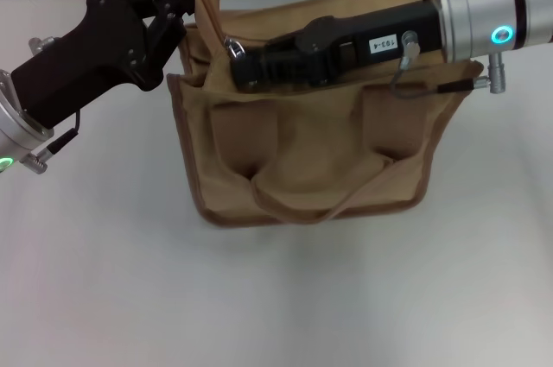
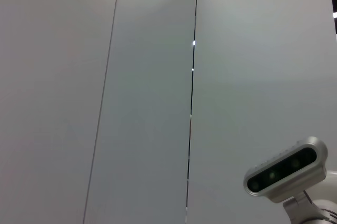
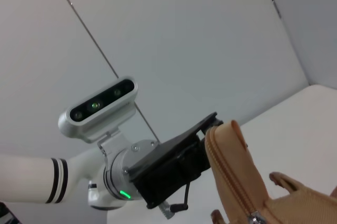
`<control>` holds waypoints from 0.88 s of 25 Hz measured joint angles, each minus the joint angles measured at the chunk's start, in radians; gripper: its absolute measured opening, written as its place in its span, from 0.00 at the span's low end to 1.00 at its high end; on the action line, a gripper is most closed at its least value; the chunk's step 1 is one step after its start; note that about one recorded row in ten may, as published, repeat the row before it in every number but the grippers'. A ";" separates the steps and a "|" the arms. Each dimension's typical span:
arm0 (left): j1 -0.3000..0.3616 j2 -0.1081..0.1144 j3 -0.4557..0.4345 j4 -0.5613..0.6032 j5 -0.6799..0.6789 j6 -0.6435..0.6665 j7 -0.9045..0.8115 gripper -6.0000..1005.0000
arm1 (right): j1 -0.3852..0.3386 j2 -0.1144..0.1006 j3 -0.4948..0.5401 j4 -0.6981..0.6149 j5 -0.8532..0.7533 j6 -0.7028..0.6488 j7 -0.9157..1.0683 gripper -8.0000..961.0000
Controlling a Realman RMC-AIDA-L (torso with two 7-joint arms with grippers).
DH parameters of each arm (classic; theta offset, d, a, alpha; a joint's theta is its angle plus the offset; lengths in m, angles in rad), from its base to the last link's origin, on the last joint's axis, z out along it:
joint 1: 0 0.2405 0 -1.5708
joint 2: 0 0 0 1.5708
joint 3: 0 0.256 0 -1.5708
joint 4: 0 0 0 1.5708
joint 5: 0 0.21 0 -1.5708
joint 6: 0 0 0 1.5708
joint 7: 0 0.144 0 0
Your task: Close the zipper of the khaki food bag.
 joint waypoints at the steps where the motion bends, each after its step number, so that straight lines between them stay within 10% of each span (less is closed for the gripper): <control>1: 0.000 0.000 0.000 0.000 0.000 0.000 0.000 0.03 | 0.000 0.000 -0.007 -0.001 0.000 0.001 0.003 0.19; 22: 0.001 -0.001 -0.003 -0.002 0.000 0.008 0.000 0.02 | -0.037 -0.001 0.000 -0.045 0.002 0.013 0.009 0.05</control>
